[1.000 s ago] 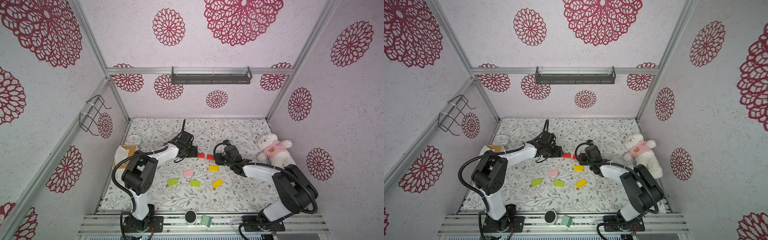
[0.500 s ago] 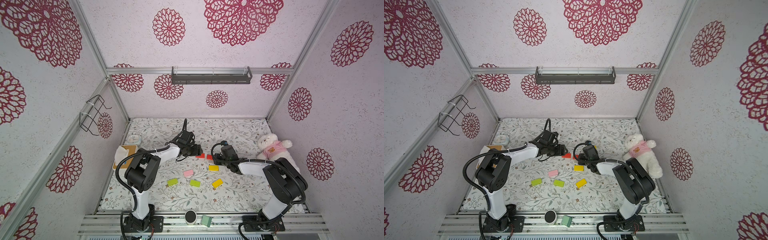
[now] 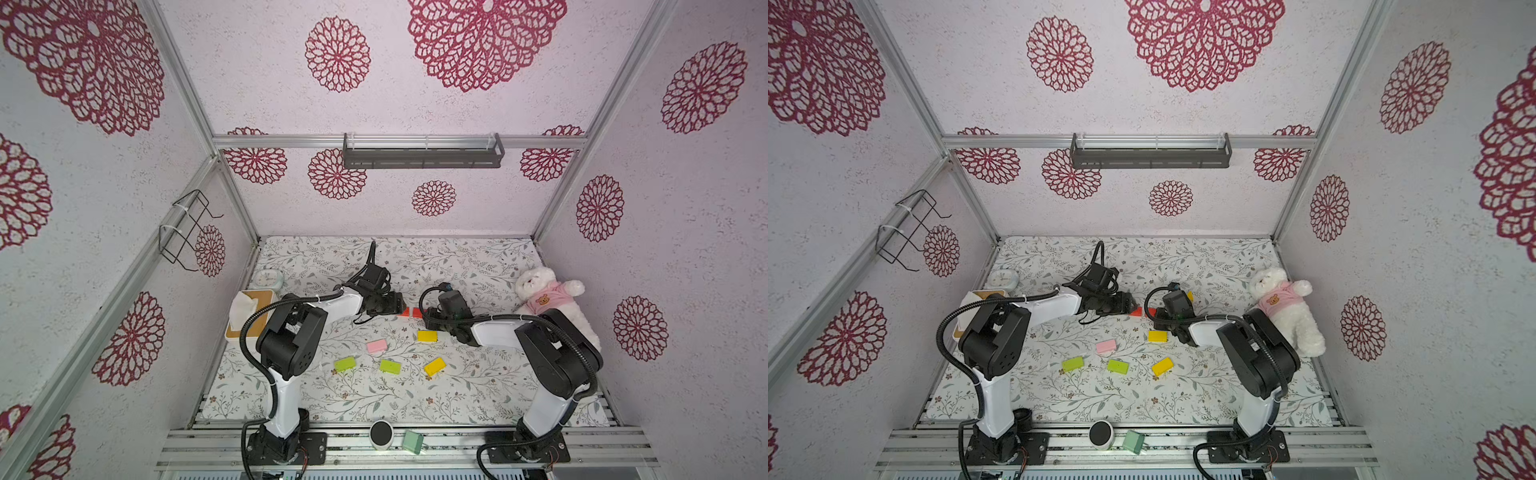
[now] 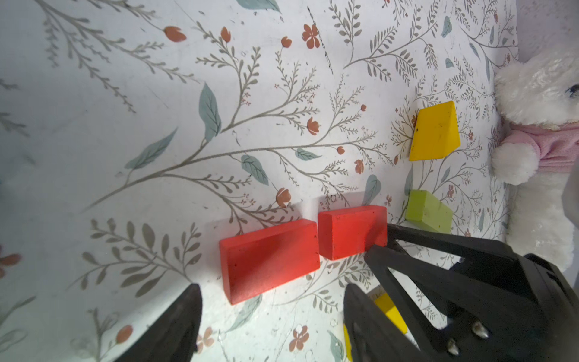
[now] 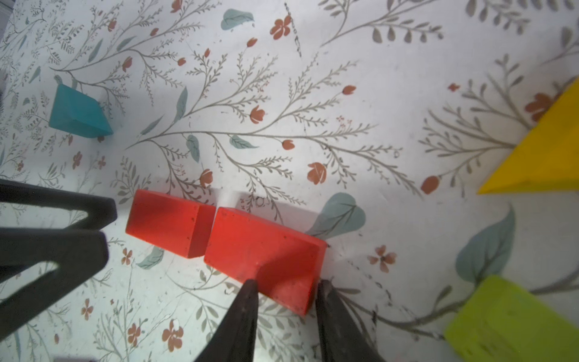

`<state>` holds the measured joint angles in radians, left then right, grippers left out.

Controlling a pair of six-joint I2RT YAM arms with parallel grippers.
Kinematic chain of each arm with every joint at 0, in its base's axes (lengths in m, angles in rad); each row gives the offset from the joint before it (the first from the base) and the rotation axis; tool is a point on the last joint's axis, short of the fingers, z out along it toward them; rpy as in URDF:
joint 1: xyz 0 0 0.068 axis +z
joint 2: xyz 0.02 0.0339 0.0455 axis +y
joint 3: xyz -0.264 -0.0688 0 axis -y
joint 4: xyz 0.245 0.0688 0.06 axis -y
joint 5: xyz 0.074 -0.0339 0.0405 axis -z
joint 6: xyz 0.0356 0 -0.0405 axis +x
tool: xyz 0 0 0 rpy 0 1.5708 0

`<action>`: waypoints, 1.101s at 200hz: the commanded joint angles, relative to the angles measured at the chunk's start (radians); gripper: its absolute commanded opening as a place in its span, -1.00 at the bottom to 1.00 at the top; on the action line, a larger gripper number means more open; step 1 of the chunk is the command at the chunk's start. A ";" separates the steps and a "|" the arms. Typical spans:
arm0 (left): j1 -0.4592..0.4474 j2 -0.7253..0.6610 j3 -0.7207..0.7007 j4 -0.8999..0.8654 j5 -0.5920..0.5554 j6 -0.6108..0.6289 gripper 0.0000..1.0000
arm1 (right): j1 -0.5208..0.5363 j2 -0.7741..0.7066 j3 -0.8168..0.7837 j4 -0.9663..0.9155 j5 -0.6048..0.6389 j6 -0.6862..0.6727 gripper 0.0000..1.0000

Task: Assemble a carrot with building blocks
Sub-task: Assemble the building block at the center of the board.

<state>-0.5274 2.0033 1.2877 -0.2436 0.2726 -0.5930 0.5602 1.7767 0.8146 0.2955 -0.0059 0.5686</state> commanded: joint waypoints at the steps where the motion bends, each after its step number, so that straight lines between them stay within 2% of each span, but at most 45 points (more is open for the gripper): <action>1: 0.005 0.021 0.022 0.023 0.007 -0.008 0.47 | 0.004 0.004 0.035 0.006 -0.006 -0.002 -0.29; 70: 0.006 0.038 0.038 0.033 0.018 -0.024 0.47 | 0.001 -0.044 0.041 -0.044 0.035 -0.046 -0.07; 220: 0.005 0.061 0.047 0.053 0.041 -0.041 0.45 | 0.003 0.039 0.109 -0.048 0.002 -0.068 -0.14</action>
<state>-0.5274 2.0556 1.3121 -0.2203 0.3031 -0.6216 0.5598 1.8072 0.9085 0.2607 0.0017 0.5148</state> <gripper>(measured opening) 0.724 0.433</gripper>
